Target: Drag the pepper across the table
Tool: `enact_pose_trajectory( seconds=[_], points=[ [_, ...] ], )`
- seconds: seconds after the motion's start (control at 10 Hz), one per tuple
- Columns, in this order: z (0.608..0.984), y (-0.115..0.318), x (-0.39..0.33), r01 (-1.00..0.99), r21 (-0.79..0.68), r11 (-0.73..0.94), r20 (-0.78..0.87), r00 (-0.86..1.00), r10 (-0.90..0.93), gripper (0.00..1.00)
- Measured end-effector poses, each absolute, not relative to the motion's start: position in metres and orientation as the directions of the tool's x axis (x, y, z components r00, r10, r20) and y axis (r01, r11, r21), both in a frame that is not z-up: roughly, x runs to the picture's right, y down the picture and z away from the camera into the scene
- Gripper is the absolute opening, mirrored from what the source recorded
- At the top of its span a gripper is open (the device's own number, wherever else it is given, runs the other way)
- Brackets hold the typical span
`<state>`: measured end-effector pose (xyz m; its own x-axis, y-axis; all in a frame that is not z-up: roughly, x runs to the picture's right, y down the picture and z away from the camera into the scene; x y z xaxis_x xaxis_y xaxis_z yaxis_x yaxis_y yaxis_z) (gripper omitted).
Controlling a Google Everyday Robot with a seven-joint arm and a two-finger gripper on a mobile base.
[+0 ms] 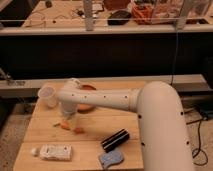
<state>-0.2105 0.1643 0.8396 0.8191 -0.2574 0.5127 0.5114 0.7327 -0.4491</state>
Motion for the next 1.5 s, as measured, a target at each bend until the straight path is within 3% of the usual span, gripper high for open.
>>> enact_pose_trajectory(
  seconds=[0.6,0.8,1.2,1.4,1.5],
  points=[
    [0.833,0.189,-0.217,0.518,-0.472,0.714,0.519,0.817,-0.250,0.78],
    [0.836,0.183,-0.213,0.524,-0.478,0.704,0.525,0.814,-0.249,0.63],
    [0.848,0.169,-0.206,0.532,-0.504,0.681,0.534,0.811,-0.239,0.23],
    [0.851,0.168,-0.205,0.537,-0.514,0.669,0.537,0.810,-0.238,0.22],
    [0.852,0.170,-0.206,0.541,-0.520,0.661,0.538,0.808,-0.238,0.26]
  ],
)
